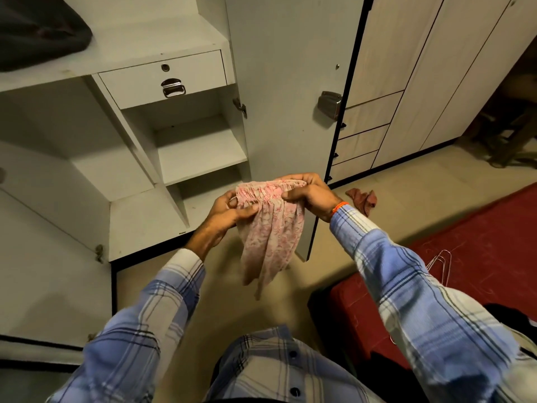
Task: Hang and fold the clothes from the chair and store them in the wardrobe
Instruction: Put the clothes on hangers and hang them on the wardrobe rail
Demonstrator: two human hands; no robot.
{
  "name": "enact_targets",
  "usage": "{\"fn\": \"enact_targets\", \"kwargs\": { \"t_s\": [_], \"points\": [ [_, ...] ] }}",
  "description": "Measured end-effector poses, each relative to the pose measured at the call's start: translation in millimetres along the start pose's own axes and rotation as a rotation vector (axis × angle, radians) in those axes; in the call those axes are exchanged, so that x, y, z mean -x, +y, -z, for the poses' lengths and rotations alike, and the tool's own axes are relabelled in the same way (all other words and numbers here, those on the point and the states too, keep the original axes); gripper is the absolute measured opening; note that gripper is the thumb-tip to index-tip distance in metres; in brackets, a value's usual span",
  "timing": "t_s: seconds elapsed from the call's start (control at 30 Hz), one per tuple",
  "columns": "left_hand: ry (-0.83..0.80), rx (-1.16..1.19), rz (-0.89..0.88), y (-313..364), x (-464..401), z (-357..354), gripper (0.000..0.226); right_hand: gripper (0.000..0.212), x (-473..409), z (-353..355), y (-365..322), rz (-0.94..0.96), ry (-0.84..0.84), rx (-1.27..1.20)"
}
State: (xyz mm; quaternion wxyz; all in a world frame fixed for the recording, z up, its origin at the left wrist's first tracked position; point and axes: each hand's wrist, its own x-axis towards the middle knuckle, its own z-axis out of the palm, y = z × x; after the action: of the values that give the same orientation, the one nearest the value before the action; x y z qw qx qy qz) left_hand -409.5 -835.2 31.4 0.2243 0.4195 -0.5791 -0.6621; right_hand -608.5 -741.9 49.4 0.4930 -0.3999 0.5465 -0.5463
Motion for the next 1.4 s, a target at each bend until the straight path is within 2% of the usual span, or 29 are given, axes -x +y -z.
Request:
{"fn": "enact_targets", "kwargs": {
  "t_s": [0.1, 0.23, 0.3, 0.47, 0.6, 0.8, 0.93, 1.07, 1.17, 1.33, 1.4],
  "points": [
    [-0.119, -0.014, 0.016, 1, 2, 6, 0.075, 0.034, 3, 9, -2, -0.011, -0.032, -0.006],
    [-0.065, -0.060, -0.031, 12, 5, 4, 0.041, 0.031, 5, 22, 4, -0.028, 0.044, 0.102],
    [-0.034, -0.082, -0.064, 14, 5, 2, 0.032, 0.029, 9, 26, 5, -0.049, 0.091, 0.211],
    [0.073, -0.265, -0.191, 12, 0, 0, 0.032, 0.029, 12, 32, 14, -0.012, 0.113, 0.378],
    [0.106, -0.375, -0.207, 5, -4, 4, 0.035, 0.033, 10, 30, 22, 0.013, 0.140, 0.451],
    [0.129, -0.316, -0.259, 3, -1, 6, 0.037, 0.031, 10, 24, 26, 0.087, 0.232, 0.323],
    [0.107, -0.314, -0.239, 2, 1, 9, 0.035, 0.030, 7, 22, 29, 0.052, 0.213, 0.293],
    [0.030, -0.305, -0.156, 6, 2, 14, 0.037, 0.027, 5, 21, 29, 0.055, 0.210, 0.265],
    [-0.081, -0.425, -0.129, 13, 1, 17, 0.034, 0.026, 5, 18, 25, 0.024, 0.147, 0.267],
    [-0.207, -0.699, -0.041, 24, -9, 8, 0.052, 0.021, 4, 16, 15, -0.011, 0.085, 0.329],
    [-0.297, -0.740, -0.006, 25, -15, 1, 0.049, 0.023, 4, 18, 14, -0.025, 0.097, 0.363]
  ]
}}
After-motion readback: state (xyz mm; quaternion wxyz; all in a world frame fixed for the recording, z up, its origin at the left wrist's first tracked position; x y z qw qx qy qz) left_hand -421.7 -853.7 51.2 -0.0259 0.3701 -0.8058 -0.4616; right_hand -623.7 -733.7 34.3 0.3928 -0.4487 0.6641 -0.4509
